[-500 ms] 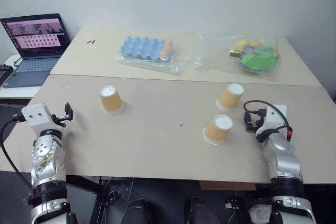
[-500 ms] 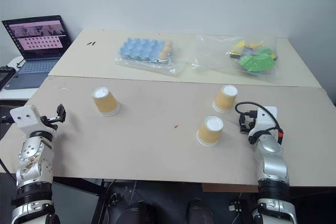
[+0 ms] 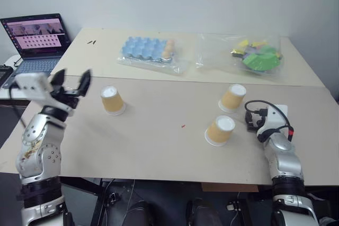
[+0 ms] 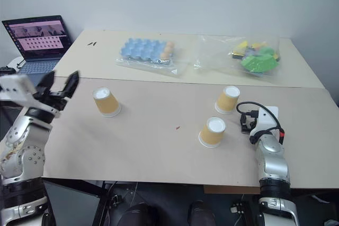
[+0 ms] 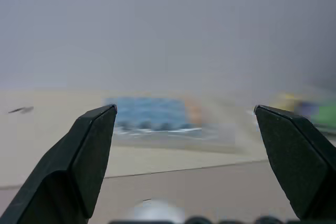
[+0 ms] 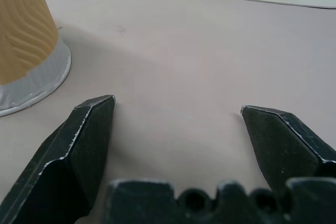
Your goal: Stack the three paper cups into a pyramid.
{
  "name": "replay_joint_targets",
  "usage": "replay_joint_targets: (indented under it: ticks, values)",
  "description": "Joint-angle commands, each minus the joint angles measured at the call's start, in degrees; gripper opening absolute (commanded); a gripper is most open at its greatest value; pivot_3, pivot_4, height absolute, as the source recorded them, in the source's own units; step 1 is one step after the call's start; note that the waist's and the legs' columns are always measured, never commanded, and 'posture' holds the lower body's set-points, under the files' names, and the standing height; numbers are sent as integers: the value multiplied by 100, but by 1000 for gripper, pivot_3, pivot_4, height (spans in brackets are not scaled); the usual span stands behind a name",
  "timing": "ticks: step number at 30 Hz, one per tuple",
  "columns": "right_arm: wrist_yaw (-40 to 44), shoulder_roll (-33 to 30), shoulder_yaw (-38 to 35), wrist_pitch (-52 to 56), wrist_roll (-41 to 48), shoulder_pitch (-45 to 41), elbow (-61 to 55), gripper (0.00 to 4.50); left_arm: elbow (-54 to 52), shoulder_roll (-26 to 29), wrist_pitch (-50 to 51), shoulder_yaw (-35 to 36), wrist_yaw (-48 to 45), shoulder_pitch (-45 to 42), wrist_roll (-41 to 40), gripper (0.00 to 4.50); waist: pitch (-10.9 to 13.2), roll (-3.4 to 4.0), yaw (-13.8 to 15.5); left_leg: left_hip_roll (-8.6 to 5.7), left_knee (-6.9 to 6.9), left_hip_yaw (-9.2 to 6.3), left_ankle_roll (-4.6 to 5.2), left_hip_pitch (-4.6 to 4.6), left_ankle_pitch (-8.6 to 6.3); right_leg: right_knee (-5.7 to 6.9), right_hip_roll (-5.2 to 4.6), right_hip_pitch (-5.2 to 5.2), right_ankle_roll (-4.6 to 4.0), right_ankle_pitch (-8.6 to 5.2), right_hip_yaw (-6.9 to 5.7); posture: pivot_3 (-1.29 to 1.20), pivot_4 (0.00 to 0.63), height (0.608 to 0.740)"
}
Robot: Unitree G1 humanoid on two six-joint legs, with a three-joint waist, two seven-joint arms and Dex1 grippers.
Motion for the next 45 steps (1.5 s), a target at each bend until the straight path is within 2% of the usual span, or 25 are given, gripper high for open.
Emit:
replay_joint_targets:
  ticks: [1, 5, 7, 9, 12, 14, 18, 23, 28, 39, 42, 45]
  values:
    - [262, -378, -173, -15, 60, -33, 17, 4445, -1083, 649, 656, -405, -1044, 812, -558, 4500, -2, 9, -34, 0, -5, 7, 0, 8, 0, 1, 2, 0, 0, 0, 8, 0, 150, 724]
    - [1759, -1215, -163, 313, 504, 232, -403, 4445, -1374, 1098, 648, -596, -1671, 1439, -362, 4500, 7, 26, -28, 1, -19, 14, -9, 20, 5, 2, 6, 0, 1, -1, 18, 0, 150, 724]
    - [2593, -1814, -196, 495, 713, 452, -587, 4445, -1334, 1153, 605, -592, -1837, 1552, -314, 4500, 8, 36, 25, 1, -21, 12, -9, 23, 5, 0, 5, 3, 0, -1, 18, 0, 150, 724]
    - [3861, -2640, -200, 703, 1021, 828, -926, 4445, -1258, 1185, 582, -615, -1974, 1572, -282, 4500, 11, 45, 58, -1, -22, 10, -7, 22, 4, -4, 3, 6, 0, -1, 18, 0, 150, 724]
    - [5446, -3550, -135, 1139, 1666, 1281, -1726, 4445, -1142, 1129, 580, -780, -2087, 1448, -186, 4500, 14, 56, 90, -2, -29, 8, 0, 21, 0, -15, 3, 7, 1, -2, 18, 0, 150, 724]
    - [6081, -3880, 28, 1508, 2113, 1380, -2391, 4445, -1086, 1081, 539, -963, -2172, 1367, -52, 4500, 13, 55, 40, 3, -31, 7, -1, 25, 1, -17, 8, 9, 0, -1, 19, 0, 150, 724]
    - [6085, -3784, 487, 1794, 2232, 1118, -3132, 4445, -1099, 1016, 589, -1022, -2198, 1292, -27, 4500, 15, 44, -1, 18, -31, 8, -4, 38, 1, -16, 18, 21, -5, 2, 23, 0, 150, 724]
    - [5601, -3248, 1142, 1775, 1838, 443, -3229, 4445, -1124, 1016, 668, -1016, -2192, 1213, -21, 4500, 16, 42, 47, 9, -29, 6, -2, 23, 0, -15, 8, 5, -7, 3, 19, 0, 150, 724]
    - [5516, -3054, 1303, 1733, 1728, 218, -3124, 4445, -1216, 1065, 751, -930, -2174, 1259, -50, 4500, 16, 42, 165, 2, -29, 4, 0, 8, 0, -25, 5, -2, -6, 1, 9, 0, 150, 724]
    - [5524, -2791, 1465, 1991, 1843, 0, -3209, 4445, -1211, 1159, 794, -849, -2110, 1258, 16, 4500, 16, 41, 164, 1, -24, 3, 1, 12, 0, -20, 5, 3, -6, 1, 10, 0, 150, 724]
    - [5487, -2731, 1474, 1988, 1833, -47, -3140, 3746, -1200, 1151, 803, -841, -2093, 1243, 14, 4500, 16, 41, 167, 2, -24, 3, 1, 12, 0, -20, 5, 3, -6, 1, 8, 0, 150, 724]
    - [5499, -2666, 1480, 2069, 1899, -140, -3175, 2659, -1177, 1123, 798, -848, -2067, 1214, 40, 4500, 16, 41, 164, 1, -23, 3, 1, 13, 0, -19, 5, 4, -6, 1, 9, 0, 150, 724]
